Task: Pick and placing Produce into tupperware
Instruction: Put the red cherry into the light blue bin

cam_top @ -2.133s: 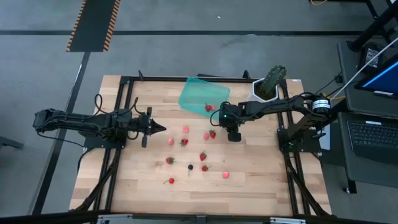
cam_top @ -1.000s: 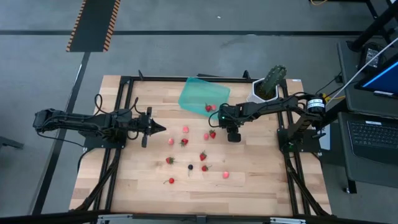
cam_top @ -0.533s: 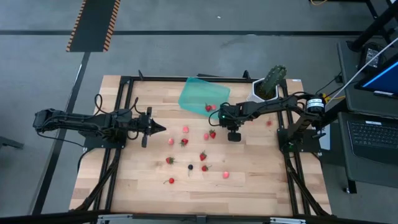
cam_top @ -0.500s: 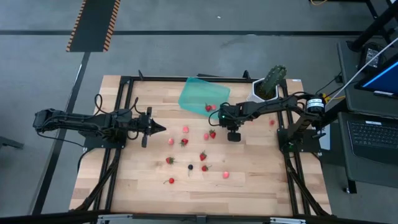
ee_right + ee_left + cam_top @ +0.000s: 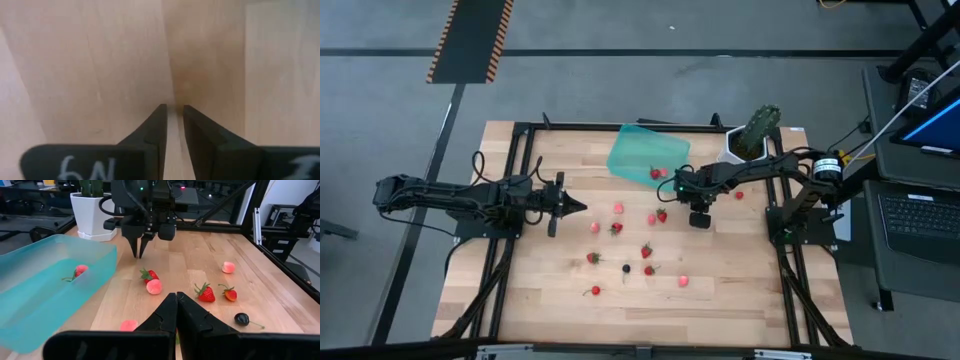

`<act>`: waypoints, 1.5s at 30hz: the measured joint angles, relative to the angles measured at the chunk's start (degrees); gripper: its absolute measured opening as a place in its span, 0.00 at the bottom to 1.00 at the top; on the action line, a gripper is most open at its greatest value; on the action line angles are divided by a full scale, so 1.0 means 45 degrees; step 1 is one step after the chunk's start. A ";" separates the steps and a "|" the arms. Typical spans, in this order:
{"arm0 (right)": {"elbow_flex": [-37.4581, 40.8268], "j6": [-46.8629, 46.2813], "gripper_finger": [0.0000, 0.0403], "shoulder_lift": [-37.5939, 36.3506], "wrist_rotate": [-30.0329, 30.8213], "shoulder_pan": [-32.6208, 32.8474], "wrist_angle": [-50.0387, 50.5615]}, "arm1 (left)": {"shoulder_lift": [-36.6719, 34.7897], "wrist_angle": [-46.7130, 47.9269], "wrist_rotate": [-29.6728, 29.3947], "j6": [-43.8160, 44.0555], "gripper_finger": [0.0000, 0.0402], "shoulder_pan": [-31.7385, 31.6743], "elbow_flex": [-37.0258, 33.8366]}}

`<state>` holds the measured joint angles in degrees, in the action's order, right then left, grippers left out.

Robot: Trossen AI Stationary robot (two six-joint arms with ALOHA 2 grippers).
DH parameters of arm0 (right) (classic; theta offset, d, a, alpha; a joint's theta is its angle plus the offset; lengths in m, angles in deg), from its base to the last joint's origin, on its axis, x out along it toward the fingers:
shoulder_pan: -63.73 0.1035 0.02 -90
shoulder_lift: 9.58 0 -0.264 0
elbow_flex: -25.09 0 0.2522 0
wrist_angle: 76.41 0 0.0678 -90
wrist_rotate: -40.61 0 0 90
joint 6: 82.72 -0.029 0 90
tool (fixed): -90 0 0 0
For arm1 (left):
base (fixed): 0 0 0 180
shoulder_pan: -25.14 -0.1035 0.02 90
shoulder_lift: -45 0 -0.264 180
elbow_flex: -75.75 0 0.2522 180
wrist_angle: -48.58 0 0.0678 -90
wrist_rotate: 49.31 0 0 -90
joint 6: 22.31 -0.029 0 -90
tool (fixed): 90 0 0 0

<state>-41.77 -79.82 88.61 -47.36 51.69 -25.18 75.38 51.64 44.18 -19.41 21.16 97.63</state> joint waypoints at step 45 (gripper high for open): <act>0.0000 -0.1086 0.58 -0.1025 -0.0013 -0.0052 0.0738 | -0.0002 0.0225 0.0000 -0.0022 0.00 0.0000 0.0000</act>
<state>-41.77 -84.71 83.99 -47.42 51.46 -21.86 75.37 52.65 44.18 -19.51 21.16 97.63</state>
